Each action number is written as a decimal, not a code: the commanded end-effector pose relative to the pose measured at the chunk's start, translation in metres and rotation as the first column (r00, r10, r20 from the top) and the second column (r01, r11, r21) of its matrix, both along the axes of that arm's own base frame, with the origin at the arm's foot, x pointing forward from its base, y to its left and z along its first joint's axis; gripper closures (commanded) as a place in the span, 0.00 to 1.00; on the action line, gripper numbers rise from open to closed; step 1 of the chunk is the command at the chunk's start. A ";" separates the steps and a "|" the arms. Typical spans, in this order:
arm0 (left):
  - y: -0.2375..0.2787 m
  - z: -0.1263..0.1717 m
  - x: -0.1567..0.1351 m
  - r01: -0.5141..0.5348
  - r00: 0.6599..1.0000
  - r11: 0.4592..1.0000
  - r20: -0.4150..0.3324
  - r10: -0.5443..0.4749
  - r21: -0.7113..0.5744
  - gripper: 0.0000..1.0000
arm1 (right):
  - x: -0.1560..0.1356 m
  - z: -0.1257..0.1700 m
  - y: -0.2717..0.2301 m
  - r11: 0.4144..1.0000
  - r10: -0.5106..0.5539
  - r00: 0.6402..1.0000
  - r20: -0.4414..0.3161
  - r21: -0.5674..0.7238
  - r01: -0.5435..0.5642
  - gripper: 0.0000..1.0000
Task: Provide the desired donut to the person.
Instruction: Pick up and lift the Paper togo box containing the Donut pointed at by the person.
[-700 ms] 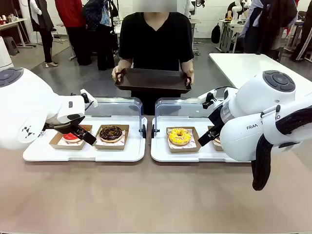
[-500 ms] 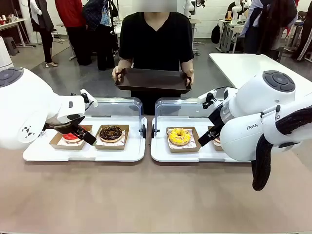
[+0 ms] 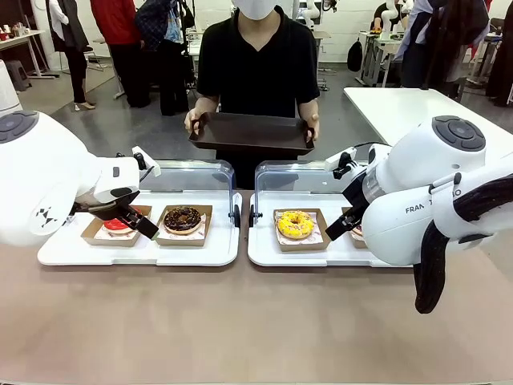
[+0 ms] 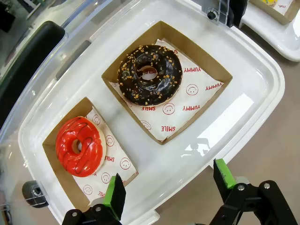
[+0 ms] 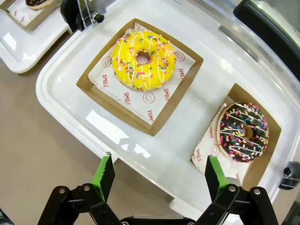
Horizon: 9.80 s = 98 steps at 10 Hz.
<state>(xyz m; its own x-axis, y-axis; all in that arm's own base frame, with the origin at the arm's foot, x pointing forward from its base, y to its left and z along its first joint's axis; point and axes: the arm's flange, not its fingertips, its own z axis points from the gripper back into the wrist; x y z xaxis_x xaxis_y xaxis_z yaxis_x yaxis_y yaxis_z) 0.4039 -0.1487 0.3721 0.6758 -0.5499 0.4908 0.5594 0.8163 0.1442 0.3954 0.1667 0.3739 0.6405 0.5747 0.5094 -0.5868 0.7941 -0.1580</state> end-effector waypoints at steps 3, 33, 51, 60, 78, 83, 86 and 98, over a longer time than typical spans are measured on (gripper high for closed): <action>0.000 0.000 0.000 0.000 1.000 1.000 0.000 0.000 0.000 0.00 | 0.000 0.000 0.000 1.000 0.000 1.000 0.000 0.000 0.000 0.00; 0.191 0.211 -0.049 0.402 0.916 0.866 0.149 -0.373 -0.298 0.00 | -0.047 0.192 -0.238 0.725 0.497 0.865 0.063 0.518 -0.455 0.00; 0.342 0.176 -0.080 0.433 0.901 0.762 0.252 -0.353 -0.482 0.00 | -0.078 0.176 -0.370 0.704 0.333 0.927 0.171 0.609 -0.365 0.00; 0.342 0.176 -0.080 0.433 0.901 0.762 0.252 -0.353 -0.482 0.00 | -0.078 0.176 -0.370 0.704 0.333 0.927 0.171 0.609 -0.365 0.00; 0.324 0.187 -0.083 0.533 0.846 0.770 0.228 -0.482 -0.350 0.00 | -0.078 0.176 -0.370 0.704 0.333 0.927 0.171 0.609 -0.365 0.00; 0.215 0.138 -0.034 0.784 0.613 0.612 -0.285 -0.737 0.105 0.00 | -0.078 0.176 -0.370 0.704 0.333 0.927 0.171 0.609 -0.365 0.00; 0.173 0.076 -0.003 0.847 0.522 0.513 -0.395 -0.756 0.137 0.00 | -0.078 0.176 -0.370 0.704 0.333 0.927 0.171 0.609 -0.365 0.00; 0.156 0.008 0.042 0.843 0.532 0.506 -0.411 -0.740 0.180 0.00 | -0.078 0.176 -0.370 0.704 0.333 0.927 0.171 0.609 -0.365 0.00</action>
